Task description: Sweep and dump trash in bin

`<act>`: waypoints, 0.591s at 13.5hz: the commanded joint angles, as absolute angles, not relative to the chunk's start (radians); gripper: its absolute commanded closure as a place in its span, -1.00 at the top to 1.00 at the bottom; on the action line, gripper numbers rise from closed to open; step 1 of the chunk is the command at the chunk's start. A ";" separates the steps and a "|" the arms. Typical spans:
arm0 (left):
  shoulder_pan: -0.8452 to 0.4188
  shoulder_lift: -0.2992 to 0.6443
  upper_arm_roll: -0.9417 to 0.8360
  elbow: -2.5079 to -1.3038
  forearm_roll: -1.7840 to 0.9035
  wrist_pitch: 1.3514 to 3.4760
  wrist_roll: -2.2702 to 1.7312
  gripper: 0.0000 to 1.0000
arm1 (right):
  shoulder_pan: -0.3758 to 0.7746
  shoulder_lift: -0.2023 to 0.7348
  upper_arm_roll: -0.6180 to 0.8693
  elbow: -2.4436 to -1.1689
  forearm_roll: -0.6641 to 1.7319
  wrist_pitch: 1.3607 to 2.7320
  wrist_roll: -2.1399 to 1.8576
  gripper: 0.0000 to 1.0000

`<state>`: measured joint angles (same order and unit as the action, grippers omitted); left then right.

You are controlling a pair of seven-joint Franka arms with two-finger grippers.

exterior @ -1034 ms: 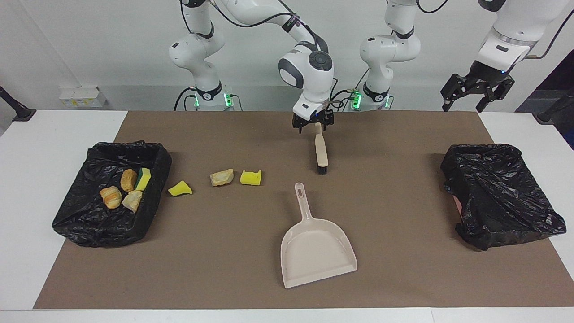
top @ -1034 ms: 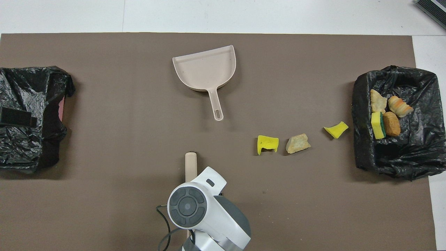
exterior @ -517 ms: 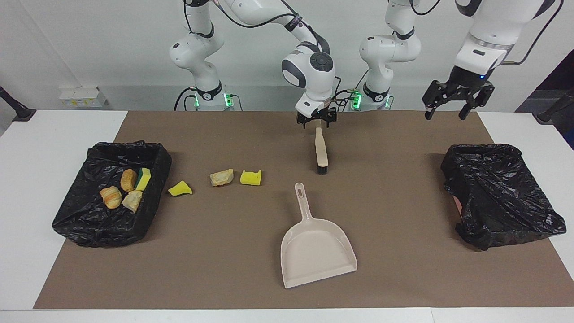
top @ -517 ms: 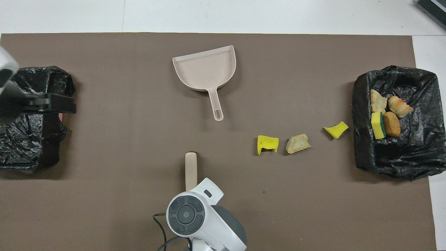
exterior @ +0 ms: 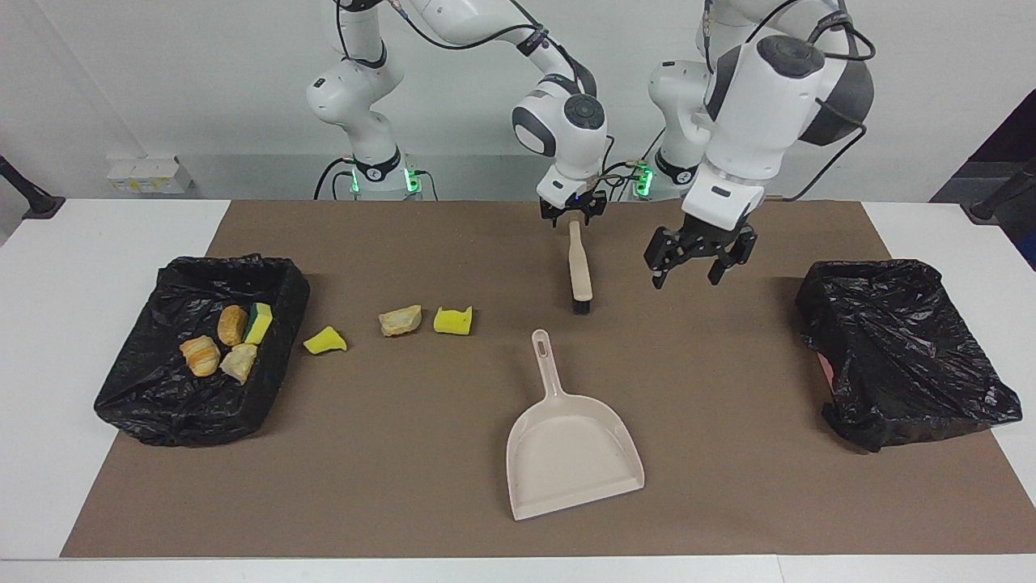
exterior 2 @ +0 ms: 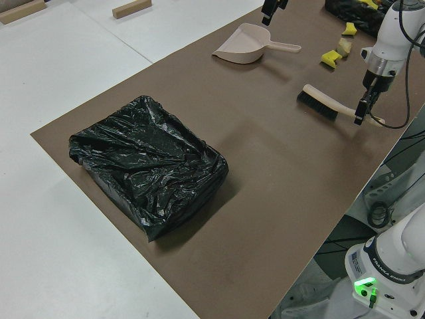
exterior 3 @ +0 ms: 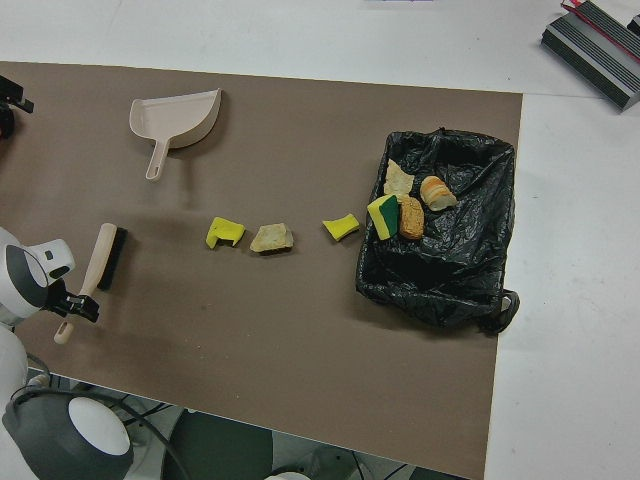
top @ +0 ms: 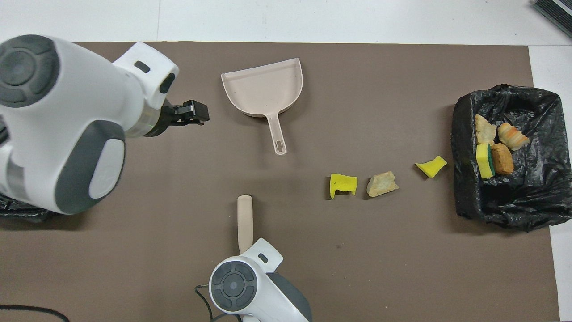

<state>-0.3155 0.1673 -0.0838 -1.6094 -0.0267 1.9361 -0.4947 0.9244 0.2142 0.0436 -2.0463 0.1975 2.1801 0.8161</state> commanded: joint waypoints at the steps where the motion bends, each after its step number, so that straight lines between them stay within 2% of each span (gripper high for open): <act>1: -0.365 0.242 -0.067 -1.566 -0.023 1.965 -0.554 1.00 | 0.922 0.198 0.044 -2.057 0.227 2.177 0.810 -0.55; 2: -0.383 0.276 -0.067 -1.549 -0.017 1.976 -0.586 1.00 | 0.920 0.195 0.044 -2.056 0.227 2.163 0.811 -0.86; 3: -0.387 0.313 -0.066 -1.519 -0.015 1.982 -0.604 1.00 | 0.914 0.186 0.043 -2.056 0.229 2.151 0.815 -1.00; 8: -0.452 0.443 -0.067 -1.485 -0.020 2.112 -0.820 1.00 | 0.873 0.089 0.040 -2.068 0.230 2.004 0.813 -1.00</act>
<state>-0.4126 0.3781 -0.0830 -1.5311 -0.0259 2.0652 -0.7291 0.9077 0.1627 0.0360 -2.0431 0.2107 2.0744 0.8174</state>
